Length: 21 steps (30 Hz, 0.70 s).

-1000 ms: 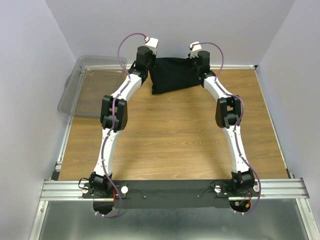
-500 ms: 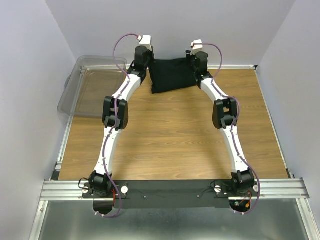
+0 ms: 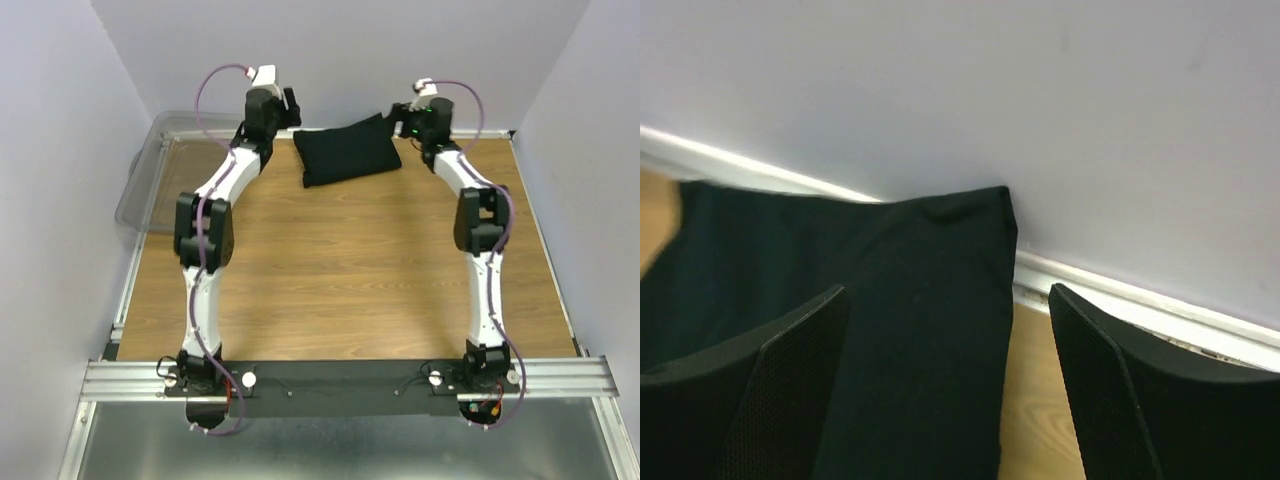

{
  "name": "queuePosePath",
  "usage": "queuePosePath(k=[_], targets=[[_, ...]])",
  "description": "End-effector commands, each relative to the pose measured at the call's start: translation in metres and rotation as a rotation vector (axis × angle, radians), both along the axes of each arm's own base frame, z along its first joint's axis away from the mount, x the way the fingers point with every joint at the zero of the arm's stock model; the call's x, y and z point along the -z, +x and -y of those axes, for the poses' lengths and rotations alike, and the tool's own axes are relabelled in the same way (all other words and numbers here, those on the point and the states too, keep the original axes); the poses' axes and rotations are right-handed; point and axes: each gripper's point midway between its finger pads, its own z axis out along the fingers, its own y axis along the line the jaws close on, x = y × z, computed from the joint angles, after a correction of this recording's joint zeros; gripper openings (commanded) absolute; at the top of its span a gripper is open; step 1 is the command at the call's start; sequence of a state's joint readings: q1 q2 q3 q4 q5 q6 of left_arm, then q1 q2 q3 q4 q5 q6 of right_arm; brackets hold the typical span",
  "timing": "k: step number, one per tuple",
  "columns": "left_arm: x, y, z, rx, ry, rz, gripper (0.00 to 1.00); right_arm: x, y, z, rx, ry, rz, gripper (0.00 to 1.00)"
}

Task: Fold and stack the t-shirts

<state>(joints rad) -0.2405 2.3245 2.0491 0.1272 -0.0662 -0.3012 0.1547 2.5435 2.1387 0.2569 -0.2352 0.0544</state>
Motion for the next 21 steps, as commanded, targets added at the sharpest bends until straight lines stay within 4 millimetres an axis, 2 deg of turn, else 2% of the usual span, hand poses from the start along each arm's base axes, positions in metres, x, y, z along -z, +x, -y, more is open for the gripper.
queuePosePath(k=[1,2,4,6,8,11,15,16,17,18,21], targets=[[-0.041,-0.057,0.027,0.185,-0.146,0.026,0.74,-0.009,-0.054,-0.010,-0.342,0.207,-0.191,0.87],[-0.003,-0.076,0.034,0.232,-0.164,-0.058,0.73,0.005,-0.060,-0.009,-0.331,0.222,-0.268,0.87],[0.014,-0.100,0.042,0.279,-0.187,-0.098,0.69,0.026,-0.060,-0.003,-0.264,0.253,-0.353,0.84],[0.021,-0.113,0.051,0.299,-0.185,-0.119,0.68,0.039,-0.053,0.006,-0.179,0.256,-0.378,0.84],[0.044,-0.124,0.057,0.305,-0.177,-0.172,0.67,0.052,-0.049,0.015,-0.118,0.264,-0.413,0.84],[0.069,-0.133,0.063,0.291,-0.206,-0.240,0.66,0.065,-0.042,0.020,-0.063,0.289,-0.449,0.84],[0.081,-0.142,0.064,0.276,-0.235,-0.253,0.66,0.083,-0.040,0.025,-0.022,0.293,-0.483,0.84],[0.076,-0.143,0.063,0.275,-0.233,-0.241,0.66,0.094,-0.041,0.025,-0.012,0.291,-0.505,0.84],[0.078,-0.146,0.062,0.274,-0.228,-0.244,0.66,0.096,-0.040,0.025,-0.007,0.290,-0.509,0.84],[0.069,-0.148,0.061,0.276,-0.227,-0.228,0.66,0.099,-0.040,0.025,-0.005,0.292,-0.517,0.84],[0.064,-0.158,0.055,0.266,-0.206,-0.217,0.67,0.117,-0.045,0.020,-0.021,0.303,-0.573,0.82]])
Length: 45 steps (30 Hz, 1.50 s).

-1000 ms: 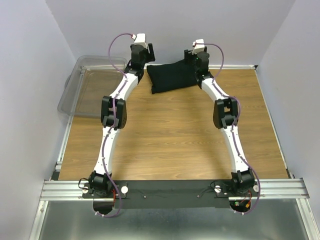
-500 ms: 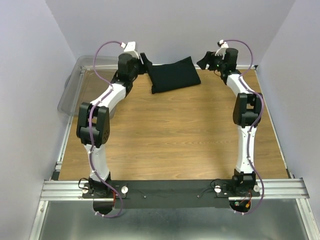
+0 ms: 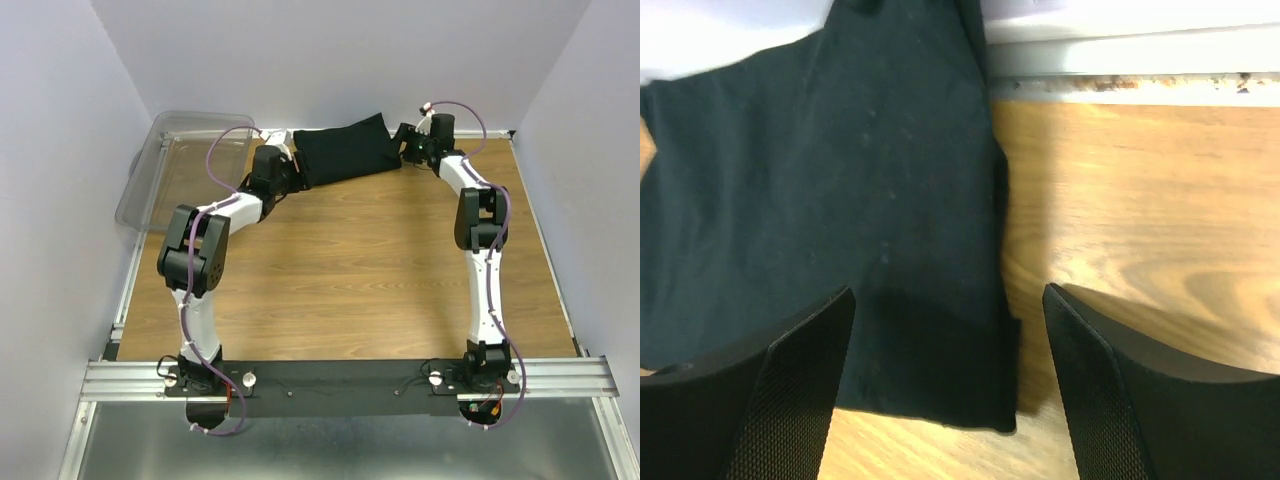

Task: Fold and stack the t-shirts

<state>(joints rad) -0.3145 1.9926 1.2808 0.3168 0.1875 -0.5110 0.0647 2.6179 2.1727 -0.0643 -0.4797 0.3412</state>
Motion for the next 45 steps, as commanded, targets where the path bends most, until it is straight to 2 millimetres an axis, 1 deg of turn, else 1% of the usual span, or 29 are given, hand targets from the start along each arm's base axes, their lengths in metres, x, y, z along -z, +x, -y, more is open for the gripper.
queuePosePath(k=[1,2,3,4,5,7,8,9,10,11,12,14,15,16,17,19,20,22,23,24,25,27,28,31,32,33,35,40,45], targets=[[-0.064,-0.012,-0.007,-0.013,-0.030,0.138,0.67,0.034,-0.006,0.000,0.017,0.026,-0.125,0.80],[-0.056,-0.015,-0.009,-0.018,-0.023,0.121,0.67,0.035,-0.010,-0.002,0.006,0.033,-0.138,0.77],[-0.072,-0.022,-0.011,-0.017,-0.030,0.153,0.66,0.042,-0.014,-0.005,-0.010,0.048,-0.160,0.73],[-0.065,-0.032,-0.014,-0.018,-0.022,0.137,0.66,0.047,-0.019,-0.007,-0.021,0.057,-0.186,0.64],[-0.083,-0.040,-0.015,-0.013,-0.033,0.172,0.66,0.050,-0.026,-0.012,-0.046,0.087,-0.212,0.58],[-0.089,-0.055,-0.016,-0.006,-0.038,0.183,0.66,0.052,-0.036,-0.017,-0.071,0.117,-0.246,0.48],[-0.080,-0.067,-0.019,-0.006,-0.033,0.162,0.66,0.052,-0.040,-0.019,-0.081,0.135,-0.263,0.35],[-0.081,-0.075,-0.021,-0.006,-0.033,0.165,0.66,0.053,-0.045,-0.021,-0.091,0.149,-0.280,0.28],[-0.086,-0.090,-0.024,-0.004,-0.044,0.176,0.66,0.049,-0.052,-0.019,-0.096,0.169,-0.299,0.12],[-0.090,-0.098,-0.026,-0.003,-0.050,0.184,0.66,0.049,-0.056,-0.016,-0.090,0.171,-0.310,0.03],[-0.108,-0.108,-0.030,-0.005,-0.065,0.223,0.66,0.047,-0.057,-0.009,-0.071,0.158,-0.310,0.01],[-0.103,-0.126,-0.034,-0.002,-0.064,0.219,0.66,0.040,-0.068,0.015,-0.024,0.138,-0.319,0.01],[-0.116,-0.136,-0.038,-0.003,-0.076,0.247,0.66,0.037,-0.073,0.019,-0.024,0.112,-0.311,0.01],[-0.119,-0.143,-0.038,0.005,-0.078,0.255,0.66,0.039,-0.076,0.053,0.037,0.094,-0.315,0.01],[-0.109,-0.151,-0.040,0.006,-0.075,0.236,0.66,0.029,-0.090,0.064,0.051,0.084,-0.318,0.00],[-0.118,-0.168,-0.040,0.022,-0.096,0.263,0.66,0.026,-0.108,0.102,0.080,0.057,-0.311,0.01],[-0.108,-0.177,-0.039,0.034,-0.102,0.239,0.66,0.024,-0.118,0.115,0.091,0.039,-0.307,0.00],[-0.109,-0.192,-0.031,0.066,-0.125,0.249,0.66,0.018,-0.148,0.146,0.119,-0.047,-0.291,0.00],[-0.107,-0.198,-0.028,0.079,-0.134,0.245,0.66,0.019,-0.160,0.176,0.171,-0.076,-0.292,0.00],[-0.099,-0.208,-0.021,0.105,-0.143,0.229,0.66,0.002,-0.167,0.196,0.201,-0.115,-0.252,0.00],[-0.102,-0.214,-0.018,0.115,-0.154,0.242,0.66,0.011,-0.186,0.232,0.249,-0.165,-0.268,0.01],[-0.093,-0.224,-0.013,0.134,-0.163,0.225,0.66,0.007,-0.201,0.265,0.281,-0.219,-0.259,0.00],[-0.096,-0.231,-0.006,0.154,-0.175,0.233,0.66,0.008,-0.216,0.293,0.301,-0.284,-0.266,0.01],[-0.093,-0.239,-0.001,0.172,-0.183,0.231,0.66,0.009,-0.234,0.327,0.312,-0.397,-0.270,0.03],[-0.093,-0.241,0.001,0.177,-0.185,0.231,0.66,0.009,-0.241,0.336,0.313,-0.422,-0.288,0.10],[-0.094,-0.243,0.002,0.183,-0.190,0.235,0.66,0.010,-0.244,0.342,0.286,-0.471,-0.286,0.33],[-0.100,-0.248,0.005,0.199,-0.198,0.250,0.66,0.008,-0.253,0.346,0.238,-0.540,-0.295,0.61],[-0.112,-0.251,-0.003,0.180,-0.184,0.300,0.66,-0.022,-0.266,0.346,0.177,-0.654,-0.236,0.78],[-0.121,-0.254,-0.008,0.169,-0.173,0.339,0.66,-0.076,-0.273,0.339,0.164,-0.756,-0.119,0.80]])
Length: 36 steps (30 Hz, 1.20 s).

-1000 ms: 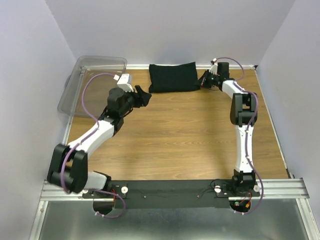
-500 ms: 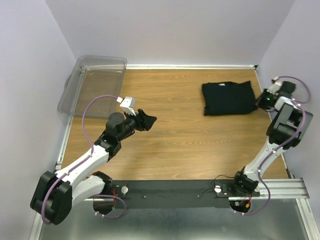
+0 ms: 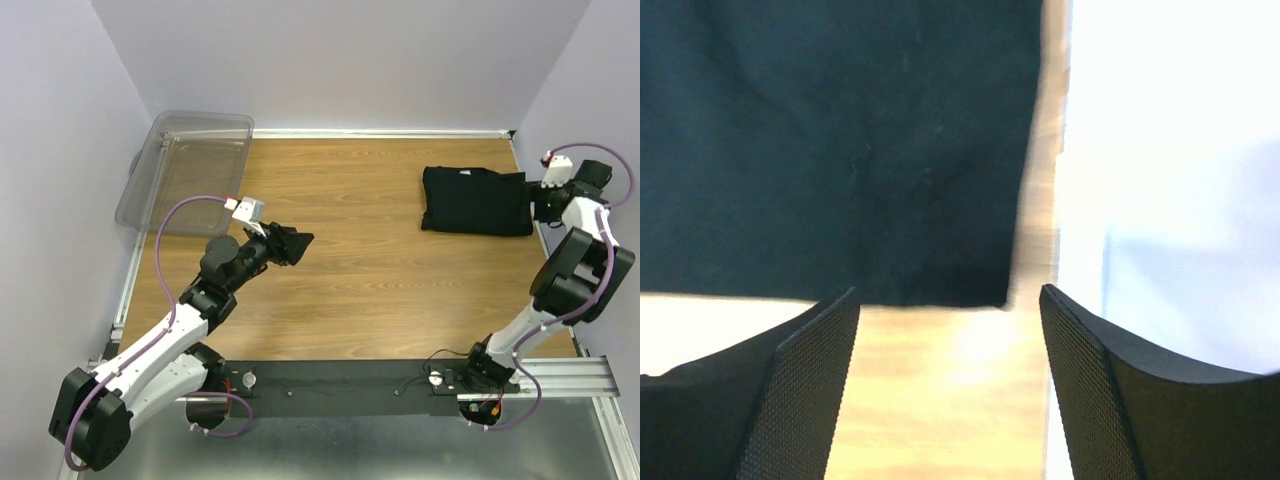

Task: Fold and stack the t-shirts

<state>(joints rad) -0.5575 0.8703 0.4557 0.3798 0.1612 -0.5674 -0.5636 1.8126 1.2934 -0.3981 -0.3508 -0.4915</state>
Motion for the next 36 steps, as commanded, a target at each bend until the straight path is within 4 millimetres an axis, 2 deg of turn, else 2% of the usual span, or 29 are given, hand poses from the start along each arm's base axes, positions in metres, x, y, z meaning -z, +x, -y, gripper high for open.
queuePosePath(k=[1,3,4,6,7,8,10,11,12,14,15,16,17,19,20,21,22,23,24,27,32,34,35,36], targets=[[-0.010,0.002,-0.009,-0.045,0.007,0.050,0.66,-0.044,-0.011,-0.012,-0.116,-0.136,0.049,0.80],[-0.013,0.002,-0.010,-0.051,0.012,0.067,0.67,-0.052,-0.015,-0.033,-0.201,-0.124,0.054,0.80],[-0.017,0.003,-0.013,-0.066,0.019,0.090,0.68,-0.057,-0.021,-0.060,-0.310,-0.071,0.063,0.80],[-0.025,0.004,-0.019,-0.093,0.022,0.122,0.70,-0.062,-0.030,-0.093,-0.464,0.000,0.080,0.84],[-0.033,0.006,-0.027,-0.134,0.023,0.146,0.78,-0.069,-0.032,-0.114,-0.528,0.052,0.118,0.87],[-0.037,0.006,-0.032,-0.155,0.025,0.161,0.82,-0.073,-0.033,-0.125,-0.554,0.086,0.137,0.89],[-0.050,0.001,-0.041,-0.168,0.030,0.202,0.89,-0.078,-0.033,-0.142,-0.591,0.124,0.160,0.90],[-0.053,0.006,-0.053,-0.228,0.049,0.214,0.91,-0.080,-0.027,-0.154,-0.604,0.124,0.171,0.93],[-0.063,0.006,-0.059,-0.246,0.055,0.233,0.94,-0.080,-0.024,-0.161,-0.603,0.134,0.167,1.00],[-0.067,0.007,-0.075,-0.309,0.089,0.226,0.96,-0.080,-0.013,-0.180,-0.584,0.155,0.165,1.00],[-0.078,0.006,-0.081,-0.333,0.097,0.248,0.97,-0.077,-0.011,-0.186,-0.574,0.161,0.162,1.00],[-0.074,0.007,-0.087,-0.357,0.126,0.225,0.97,-0.080,0.000,-0.192,-0.533,0.160,0.182,1.00],[-0.083,0.006,-0.092,-0.371,0.139,0.239,0.97,-0.080,0.005,-0.195,-0.509,0.154,0.188,1.00],[-0.080,0.004,-0.098,-0.382,0.176,0.222,0.97,-0.071,0.016,-0.200,-0.439,0.214,0.166,0.98],[-0.082,0.002,-0.099,-0.381,0.181,0.227,0.97,-0.069,0.020,-0.205,-0.435,0.262,0.161,0.85],[-0.080,0.000,-0.100,-0.377,0.187,0.226,0.97,-0.047,0.025,-0.207,-0.413,0.320,0.101,0.73],[-0.080,-0.004,-0.099,-0.363,0.180,0.233,0.96,-0.046,0.029,-0.211,-0.389,0.372,0.084,0.50],[-0.083,-0.007,-0.099,-0.357,0.173,0.242,0.97,-0.036,0.030,-0.212,-0.379,0.396,0.058,0.50],[-0.078,-0.011,-0.100,-0.352,0.175,0.233,0.96,-0.029,0.028,-0.214,-0.378,0.411,0.039,0.38],[-0.067,-0.017,-0.101,-0.340,0.173,0.220,0.96,-0.002,0.021,-0.217,-0.364,0.431,-0.026,0.21],[-0.074,-0.022,-0.100,-0.327,0.153,0.253,0.96,0.026,0.019,-0.220,-0.346,0.460,-0.096,0.17],[-0.071,-0.020,-0.098,-0.320,0.168,0.244,0.96,0.046,0.020,-0.220,-0.321,0.486,-0.147,0.16],[-0.070,-0.019,-0.098,-0.318,0.174,0.242,0.96,0.062,0.018,-0.220,-0.303,0.499,-0.187,0.14],[-0.071,-0.019,-0.097,-0.314,0.177,0.241,0.96,0.069,0.018,-0.219,-0.291,0.501,-0.204,0.14]])
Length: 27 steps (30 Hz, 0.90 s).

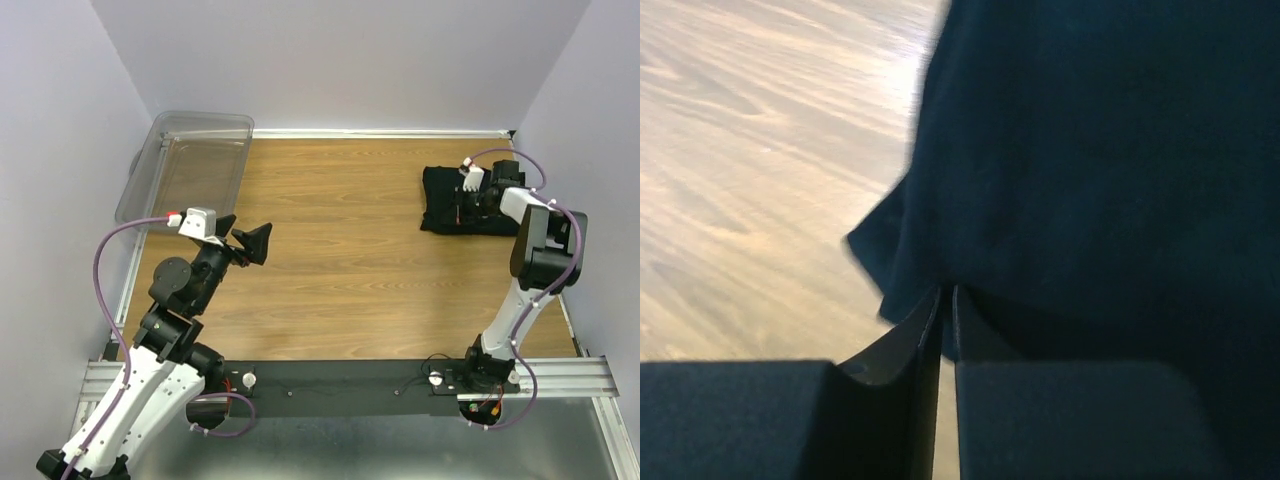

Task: Fold and stack the t-shirts

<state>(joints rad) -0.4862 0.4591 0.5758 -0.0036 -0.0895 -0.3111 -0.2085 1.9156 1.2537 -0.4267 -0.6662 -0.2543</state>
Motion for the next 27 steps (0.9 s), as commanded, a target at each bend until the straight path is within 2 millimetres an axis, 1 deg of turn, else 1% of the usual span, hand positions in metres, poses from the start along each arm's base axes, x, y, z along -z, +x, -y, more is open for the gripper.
queuePosePath(k=[1,2,6,8,9,10,11,12,13,15,16,17,18,20,21,22,23,24,25,26,27], targets=[[0.011,0.002,0.002,0.009,0.040,-0.029,0.96,0.038,0.001,-0.001,0.037,0.020,-0.111,0.14],[0.011,0.001,0.002,0.014,0.041,-0.028,0.96,0.049,-0.002,0.002,0.048,-0.001,-0.142,0.13],[0.010,-0.001,0.004,0.026,0.035,-0.019,0.96,0.056,-0.003,0.010,0.052,-0.059,-0.151,0.14],[0.010,0.000,0.006,0.035,0.038,-0.019,0.96,0.044,0.000,0.010,0.032,-0.064,-0.120,0.16],[0.010,0.000,0.006,0.037,0.040,-0.018,0.96,0.036,0.002,0.009,0.019,-0.063,-0.098,0.19],[0.010,0.001,0.007,0.038,0.043,-0.020,0.96,0.027,0.004,0.007,0.005,-0.060,-0.071,0.21],[0.009,0.000,0.007,0.041,0.042,-0.018,0.96,0.001,0.008,0.005,-0.020,-0.060,-0.006,0.30],[0.010,0.000,0.007,0.038,0.043,-0.018,0.96,-0.012,0.010,0.005,-0.030,-0.060,0.027,0.35],[0.008,-0.001,0.006,0.038,0.043,-0.014,0.96,-0.039,0.011,0.004,-0.047,-0.075,0.091,0.38],[0.006,-0.002,0.003,0.024,0.035,-0.004,0.96,-0.069,0.017,0.008,-0.042,-0.112,0.167,0.48],[0.002,-0.004,0.002,0.022,0.026,0.009,0.96,-0.081,0.018,0.012,-0.038,-0.139,0.197,0.50],[0.000,-0.004,-0.001,0.012,0.021,0.016,0.96,-0.101,0.019,0.020,-0.016,-0.194,0.249,0.53],[-0.001,-0.004,-0.002,0.005,0.018,0.020,0.96,-0.109,0.018,0.024,-0.006,-0.224,0.270,0.64],[-0.003,-0.004,-0.006,-0.016,0.013,0.024,0.96,-0.122,0.016,0.036,0.024,-0.305,0.315,0.80],[-0.002,-0.003,-0.009,-0.034,0.003,0.013,0.96,-0.145,0.012,0.039,0.047,-0.340,0.380,1.00],[-0.001,0.000,-0.012,-0.060,-0.007,-0.004,0.98,-0.138,0.000,0.042,0.073,-0.362,0.381,1.00],[0.003,0.003,-0.017,-0.086,-0.012,-0.027,0.98,-0.154,0.006,0.050,0.152,-0.381,0.461,1.00],[0.004,0.008,-0.025,-0.128,-0.017,-0.039,0.98,-0.179,-0.005,0.062,0.250,-0.436,0.536,1.00],[0.006,0.012,-0.027,-0.132,-0.014,-0.048,0.98,-0.168,-0.017,0.068,0.312,-0.448,0.528,1.00],[0.008,0.014,-0.019,-0.077,-0.007,-0.053,0.98,-0.180,-0.018,0.074,0.414,-0.425,0.577,1.00],[0.014,0.023,-0.030,-0.104,-0.016,-0.070,0.98,-0.200,-0.030,0.085,0.517,-0.450,0.623,1.00]])
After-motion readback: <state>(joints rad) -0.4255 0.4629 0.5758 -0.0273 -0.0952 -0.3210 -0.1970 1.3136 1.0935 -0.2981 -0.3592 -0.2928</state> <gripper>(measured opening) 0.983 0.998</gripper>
